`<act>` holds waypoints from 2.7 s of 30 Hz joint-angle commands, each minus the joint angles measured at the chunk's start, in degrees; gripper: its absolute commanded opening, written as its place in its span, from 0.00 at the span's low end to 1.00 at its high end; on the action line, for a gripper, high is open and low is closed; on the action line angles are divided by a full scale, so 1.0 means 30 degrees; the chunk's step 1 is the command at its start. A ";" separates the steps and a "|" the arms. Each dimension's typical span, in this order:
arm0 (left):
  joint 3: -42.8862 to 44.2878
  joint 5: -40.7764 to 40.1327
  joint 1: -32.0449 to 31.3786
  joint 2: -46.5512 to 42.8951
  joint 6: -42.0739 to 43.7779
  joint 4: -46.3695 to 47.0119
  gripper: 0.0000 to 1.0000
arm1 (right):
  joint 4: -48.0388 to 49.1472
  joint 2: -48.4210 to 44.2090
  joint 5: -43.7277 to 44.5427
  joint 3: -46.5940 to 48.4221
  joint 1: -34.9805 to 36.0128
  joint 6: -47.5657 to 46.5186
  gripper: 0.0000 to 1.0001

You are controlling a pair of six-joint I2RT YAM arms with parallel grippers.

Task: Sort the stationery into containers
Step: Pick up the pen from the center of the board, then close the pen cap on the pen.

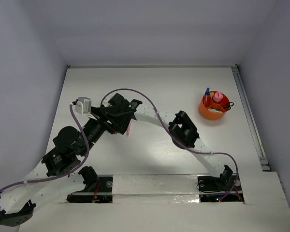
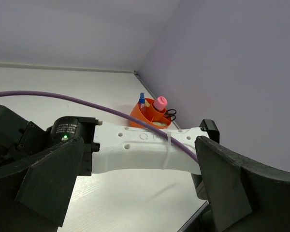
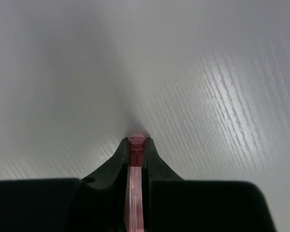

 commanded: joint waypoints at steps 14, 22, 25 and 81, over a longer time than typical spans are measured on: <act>-0.2953 0.0010 0.0037 -0.0430 -0.0918 0.1924 0.99 | 1.1050 -0.9951 -0.2624 -0.9804 -0.4567 1.0122 0.00; -0.4273 0.0303 0.0037 -0.0374 -0.0303 0.3214 0.99 | 1.6093 -1.7602 -0.5963 -1.6197 -0.7115 1.5863 0.00; -0.5181 0.0771 0.0037 -0.0432 0.0048 0.4853 0.99 | 1.8114 -1.9240 -0.7546 -1.7748 -0.7501 1.8501 0.00; -0.2722 0.0861 -0.3860 0.6746 0.9102 1.3675 0.30 | 2.5384 -2.2793 -1.1944 -2.3848 -0.7911 2.9405 0.00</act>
